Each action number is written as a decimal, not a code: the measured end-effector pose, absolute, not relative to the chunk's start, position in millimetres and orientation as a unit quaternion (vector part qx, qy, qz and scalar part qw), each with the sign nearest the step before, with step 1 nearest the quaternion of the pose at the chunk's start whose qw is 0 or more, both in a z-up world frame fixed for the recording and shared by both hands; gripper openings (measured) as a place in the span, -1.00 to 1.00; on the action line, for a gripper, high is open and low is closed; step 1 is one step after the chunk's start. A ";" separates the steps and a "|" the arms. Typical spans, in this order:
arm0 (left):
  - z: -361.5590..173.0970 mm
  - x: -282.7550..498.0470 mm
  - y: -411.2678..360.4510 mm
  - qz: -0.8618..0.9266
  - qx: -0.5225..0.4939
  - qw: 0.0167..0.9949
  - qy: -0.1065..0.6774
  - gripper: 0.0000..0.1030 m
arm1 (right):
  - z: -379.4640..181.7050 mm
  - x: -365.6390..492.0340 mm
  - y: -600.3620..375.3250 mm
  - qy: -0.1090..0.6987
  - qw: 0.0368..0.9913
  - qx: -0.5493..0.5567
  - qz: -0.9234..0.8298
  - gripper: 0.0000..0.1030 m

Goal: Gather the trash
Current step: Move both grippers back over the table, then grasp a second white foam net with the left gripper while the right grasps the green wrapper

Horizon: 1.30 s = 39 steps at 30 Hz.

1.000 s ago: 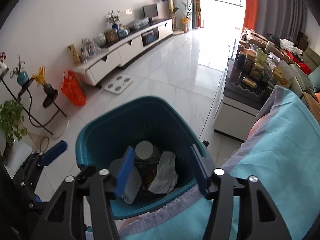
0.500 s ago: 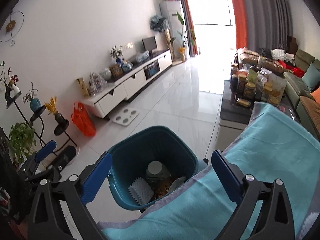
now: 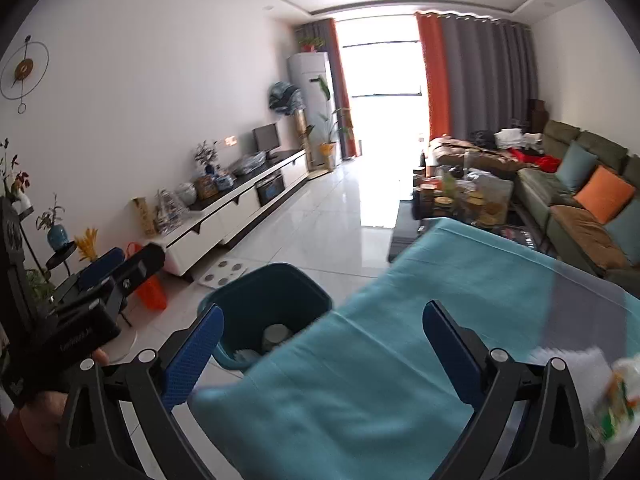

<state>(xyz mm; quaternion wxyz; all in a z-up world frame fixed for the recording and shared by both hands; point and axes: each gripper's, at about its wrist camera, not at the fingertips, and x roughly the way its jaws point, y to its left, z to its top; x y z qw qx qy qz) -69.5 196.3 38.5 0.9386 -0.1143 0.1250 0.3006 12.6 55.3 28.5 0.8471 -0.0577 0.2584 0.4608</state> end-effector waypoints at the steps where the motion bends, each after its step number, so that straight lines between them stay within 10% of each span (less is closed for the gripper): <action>1: 40.5 -67.9 188.7 0.291 -0.114 0.942 0.124 0.89 | 28.3 10.8 48.2 0.256 0.852 -0.055 0.453 0.87; 39: 40.6 -26.5 22.4 0.043 -0.020 0.990 0.130 0.89 | 17.9 -44.2 -163.3 0.148 0.970 -0.035 0.190 0.87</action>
